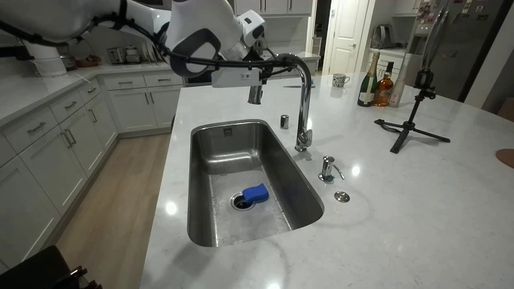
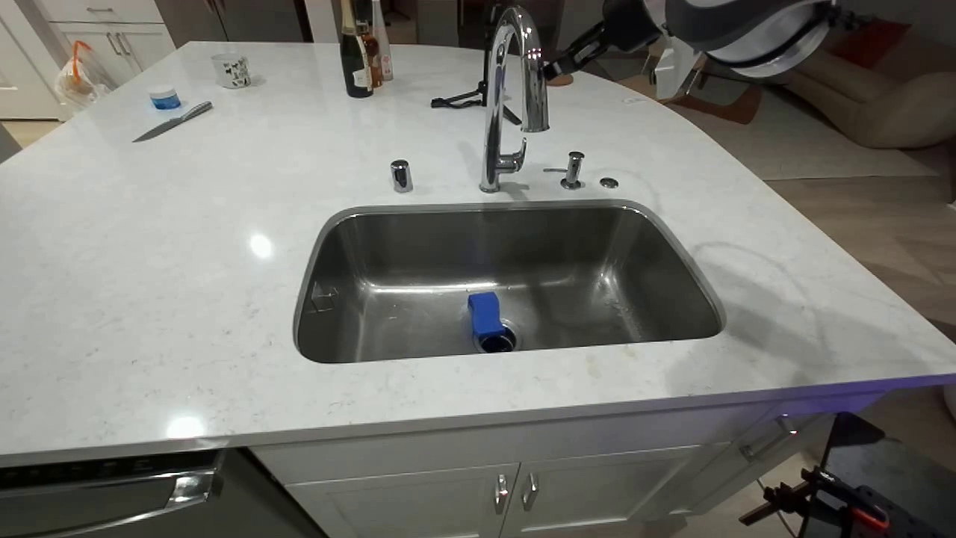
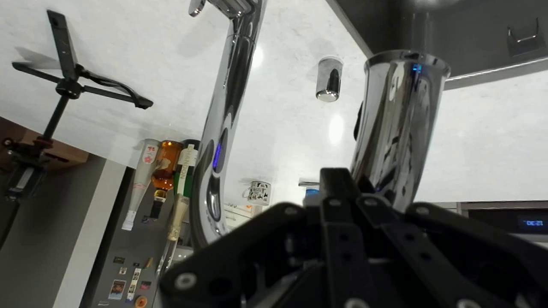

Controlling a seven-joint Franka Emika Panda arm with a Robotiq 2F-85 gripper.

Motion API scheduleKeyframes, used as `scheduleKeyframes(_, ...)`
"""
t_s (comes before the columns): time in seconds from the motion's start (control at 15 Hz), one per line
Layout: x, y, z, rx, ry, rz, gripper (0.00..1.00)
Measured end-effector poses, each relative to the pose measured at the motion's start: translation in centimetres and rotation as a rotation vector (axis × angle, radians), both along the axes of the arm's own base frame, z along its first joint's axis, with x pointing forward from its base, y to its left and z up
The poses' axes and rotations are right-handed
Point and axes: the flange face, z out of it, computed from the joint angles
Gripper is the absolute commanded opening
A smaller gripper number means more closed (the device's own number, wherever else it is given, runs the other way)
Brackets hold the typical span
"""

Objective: Move the faucet nozzle to the center

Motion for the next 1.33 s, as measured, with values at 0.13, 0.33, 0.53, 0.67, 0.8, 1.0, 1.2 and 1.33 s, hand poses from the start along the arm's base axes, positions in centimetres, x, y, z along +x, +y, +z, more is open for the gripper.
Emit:
scheduleKeyframes(0.13,-0.1,1.5,0.2,0.003,0.001,0.022,0.0)
scheduleKeyframes(0.33,-0.5,4.1,0.5,0.006,0.003,0.06,0.0)
scheduleKeyframes(0.53,-0.6,6.4,0.4,0.007,0.008,0.092,0.0)
scheduleKeyframes(0.67,-0.5,7.2,0.1,-0.002,0.016,0.104,0.0)
scheduleKeyframes(0.8,-0.6,7.3,-0.2,-0.042,0.036,0.089,0.0)
scheduleKeyframes(1.0,-1.1,5.7,-0.3,-0.172,0.1,0.027,0.0)
scheduleKeyframes(1.2,-2.4,4.3,0.8,-0.328,0.206,-0.04,0.0)
scheduleKeyframes(1.33,-3.5,4.2,2.3,-0.419,0.288,-0.071,0.0)
